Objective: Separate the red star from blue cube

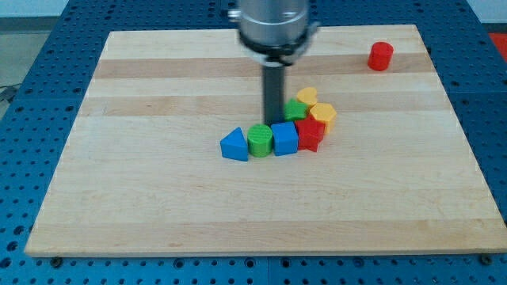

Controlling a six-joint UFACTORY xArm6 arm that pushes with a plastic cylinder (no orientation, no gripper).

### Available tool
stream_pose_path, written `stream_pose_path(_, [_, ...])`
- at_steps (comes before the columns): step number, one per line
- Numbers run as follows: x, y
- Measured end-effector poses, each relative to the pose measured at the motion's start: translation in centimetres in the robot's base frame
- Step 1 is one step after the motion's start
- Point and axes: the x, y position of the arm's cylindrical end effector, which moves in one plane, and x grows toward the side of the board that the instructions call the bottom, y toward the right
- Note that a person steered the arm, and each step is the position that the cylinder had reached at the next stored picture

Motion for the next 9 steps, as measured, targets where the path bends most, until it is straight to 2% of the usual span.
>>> stream_pose_path(1, [0.0,3.0])
stream_pose_path(2, [0.0,3.0])
stream_pose_path(3, [1.9,2.8])
stream_pose_path(5, [2.4,5.3])
stream_pose_path(6, [1.9,2.1])
stream_pose_path(7, [1.0,-2.3])
stream_pose_path(8, [-1.2,-3.4])
stream_pose_path(9, [-6.6,-1.6])
